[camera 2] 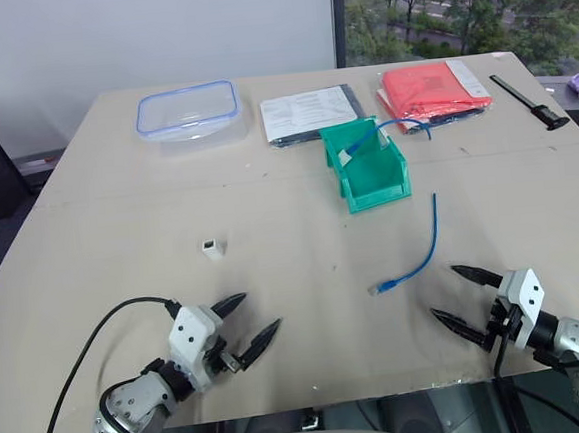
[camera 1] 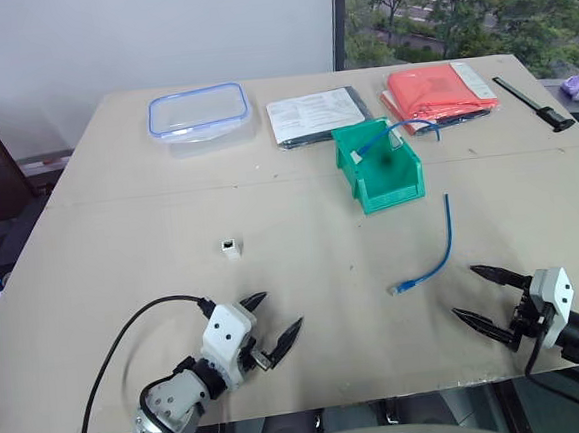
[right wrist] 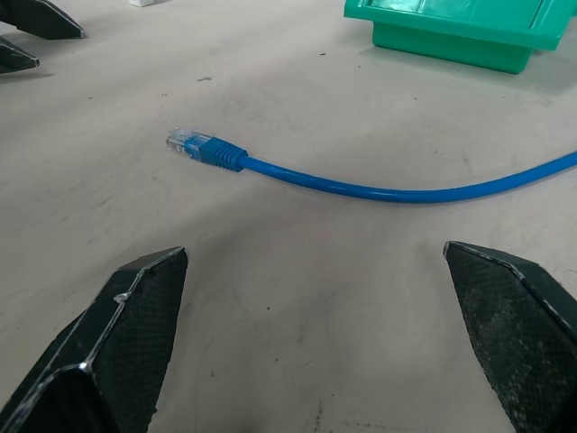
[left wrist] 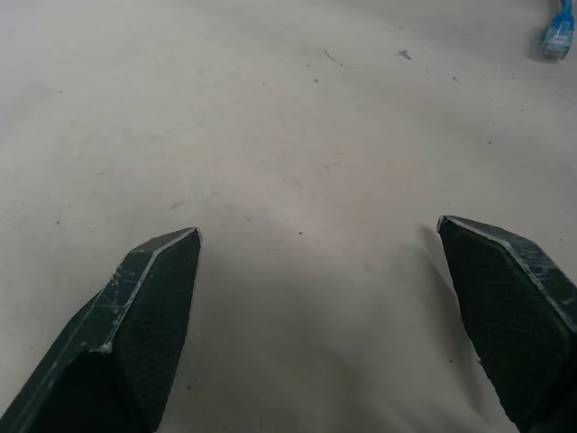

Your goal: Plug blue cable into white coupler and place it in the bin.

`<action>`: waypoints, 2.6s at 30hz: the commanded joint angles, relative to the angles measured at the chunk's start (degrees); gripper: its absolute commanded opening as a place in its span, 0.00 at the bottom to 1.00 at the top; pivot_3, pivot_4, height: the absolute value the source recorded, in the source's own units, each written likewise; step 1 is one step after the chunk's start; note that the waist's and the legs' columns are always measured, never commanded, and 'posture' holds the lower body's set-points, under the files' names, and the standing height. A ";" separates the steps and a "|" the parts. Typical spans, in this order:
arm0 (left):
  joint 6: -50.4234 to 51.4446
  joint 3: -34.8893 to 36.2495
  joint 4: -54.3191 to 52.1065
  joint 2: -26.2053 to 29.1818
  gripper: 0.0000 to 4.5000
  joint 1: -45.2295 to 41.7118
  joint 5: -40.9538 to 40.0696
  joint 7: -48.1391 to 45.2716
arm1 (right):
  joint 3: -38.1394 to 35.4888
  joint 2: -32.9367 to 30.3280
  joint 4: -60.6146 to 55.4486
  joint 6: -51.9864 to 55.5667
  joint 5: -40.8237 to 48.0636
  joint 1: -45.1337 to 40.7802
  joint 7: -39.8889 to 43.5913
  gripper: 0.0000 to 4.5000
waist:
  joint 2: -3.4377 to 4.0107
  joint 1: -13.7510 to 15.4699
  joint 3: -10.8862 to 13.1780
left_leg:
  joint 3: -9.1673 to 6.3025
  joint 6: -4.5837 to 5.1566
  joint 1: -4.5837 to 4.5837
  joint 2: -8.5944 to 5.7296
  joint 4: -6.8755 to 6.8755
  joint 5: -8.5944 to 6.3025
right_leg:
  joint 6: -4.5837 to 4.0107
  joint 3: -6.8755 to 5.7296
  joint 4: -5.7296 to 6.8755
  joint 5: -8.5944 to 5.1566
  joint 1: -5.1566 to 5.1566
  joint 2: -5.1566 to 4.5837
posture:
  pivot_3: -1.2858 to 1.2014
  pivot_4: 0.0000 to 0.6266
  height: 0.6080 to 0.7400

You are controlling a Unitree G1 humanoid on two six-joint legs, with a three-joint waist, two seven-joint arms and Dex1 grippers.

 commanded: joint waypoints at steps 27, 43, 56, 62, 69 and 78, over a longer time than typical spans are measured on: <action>0.90 1.46 -3.09 5.55 0.95 -2.05 -5.62 -5.26 | 1.86 -4.38 -3.32 0.10 0.02 -2.99 4.29 1.00 | -0.11 -0.02 0.13 | 0.02 -0.01 -0.08 0.02 -0.02 -0.02 | 0.03 0.02 -0.01 -0.02 -0.12 -0.04 | 0.52 0.24 1.00; 6.62 1.23 -5.56 22.71 0.95 -20.92 -16.42 -26.64 | 22.25 -9.68 -2.09 11.36 -10.23 -28.48 12.08 1.00 | -0.21 0.06 0.36 | -0.13 0.08 -0.73 -0.04 0.09 -0.01 | -0.15 -0.18 -0.10 0.11 -0.50 0.32 | 0.52 0.24 1.00; 11.56 1.36 -4.98 23.72 1.00 -25.82 -20.58 -30.07 | 27.36 -7.07 2.79 5.72 -13.60 -34.15 15.81 0.15 | -0.22 -0.01 0.38 | -0.21 0.08 -0.74 -0.05 0.23 -0.01 | -0.14 -0.20 -0.01 0.11 -0.47 0.52 | 0.52 0.24 1.00; 12.04 2.16 -5.05 23.78 1.00 -25.98 -20.53 -29.74 | 28.10 -6.07 6.41 2.68 -15.15 -36.37 16.07 0.01 | -0.23 -0.04 0.38 | -0.22 0.08 -0.72 -0.08 0.24 0.00 | -0.15 -0.20 0.01 0.12 -0.46 0.56 | 0.52 0.24 1.00; 11.88 2.11 -5.78 23.53 1.00 -24.91 -20.00 -29.25 | 27.19 -5.63 6.35 4.63 -13.43 -37.44 16.71 0.07 | -0.23 -0.04 0.38 | -0.21 0.07 -0.71 -0.07 0.26 0.00 | -0.15 -0.18 0.03 0.12 -0.44 0.56 | 0.52 0.24 1.00; 11.57 1.72 -5.96 23.44 1.00 -24.48 -19.89 -28.84 | 27.33 -6.97 6.26 5.69 -13.67 -36.91 18.15 0.27 | -0.23 -0.03 0.38 | -0.22 0.07 -0.72 -0.07 0.26 0.00 | -0.15 -0.19 0.03 0.12 -0.45 0.55 | 0.52 0.24 1.00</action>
